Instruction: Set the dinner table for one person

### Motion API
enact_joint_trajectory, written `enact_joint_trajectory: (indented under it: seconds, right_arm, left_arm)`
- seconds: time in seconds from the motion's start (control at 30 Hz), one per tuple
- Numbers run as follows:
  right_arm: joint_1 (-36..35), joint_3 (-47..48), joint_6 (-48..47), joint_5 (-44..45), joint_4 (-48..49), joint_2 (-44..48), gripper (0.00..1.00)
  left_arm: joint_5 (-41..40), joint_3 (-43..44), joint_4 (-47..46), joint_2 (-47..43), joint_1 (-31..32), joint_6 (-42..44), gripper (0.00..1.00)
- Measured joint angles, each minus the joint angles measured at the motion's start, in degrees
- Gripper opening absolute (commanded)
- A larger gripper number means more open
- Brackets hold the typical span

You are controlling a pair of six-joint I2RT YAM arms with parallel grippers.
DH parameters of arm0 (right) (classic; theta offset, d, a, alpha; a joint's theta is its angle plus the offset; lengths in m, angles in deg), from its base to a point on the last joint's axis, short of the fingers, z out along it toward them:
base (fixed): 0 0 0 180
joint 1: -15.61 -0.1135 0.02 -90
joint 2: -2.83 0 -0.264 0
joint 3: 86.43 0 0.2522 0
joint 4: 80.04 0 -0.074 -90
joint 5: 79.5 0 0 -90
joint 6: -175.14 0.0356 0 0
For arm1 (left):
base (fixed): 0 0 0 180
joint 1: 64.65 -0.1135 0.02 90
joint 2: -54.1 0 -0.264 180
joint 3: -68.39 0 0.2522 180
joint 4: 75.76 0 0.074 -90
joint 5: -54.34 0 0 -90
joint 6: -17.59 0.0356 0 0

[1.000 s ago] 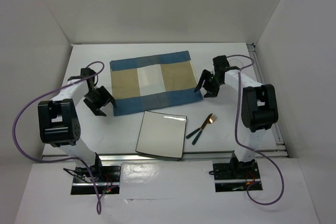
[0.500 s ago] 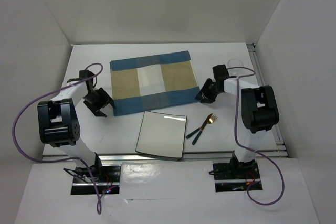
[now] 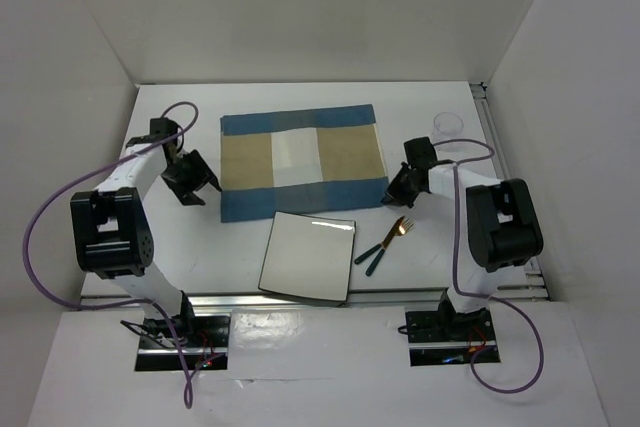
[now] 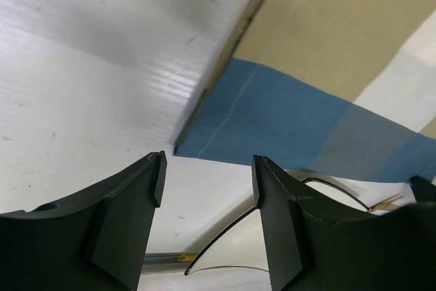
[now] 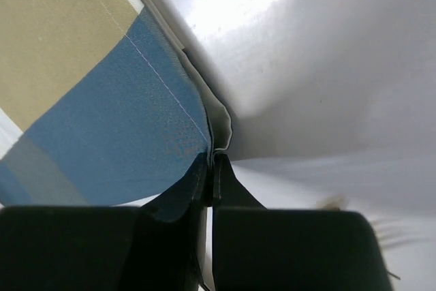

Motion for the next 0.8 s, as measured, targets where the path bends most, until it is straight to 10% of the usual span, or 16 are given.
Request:
enact_joint_trajectory:
  seconds: [0.6, 0.8]
  right_arm:
    - [-2.9, -8.6, 3.8, 6.9, -4.1, 12.5, 0.0]
    - [-3.3, -8.8, 4.6, 8.5, -5.3, 12.7, 0.75]
  left_arm:
    - [1.1, 7.3, 1.1, 8.1, 10.1, 1.8, 0.7]
    - [1.1, 8.5, 1.4, 8.1, 11.6, 1.7, 0.7]
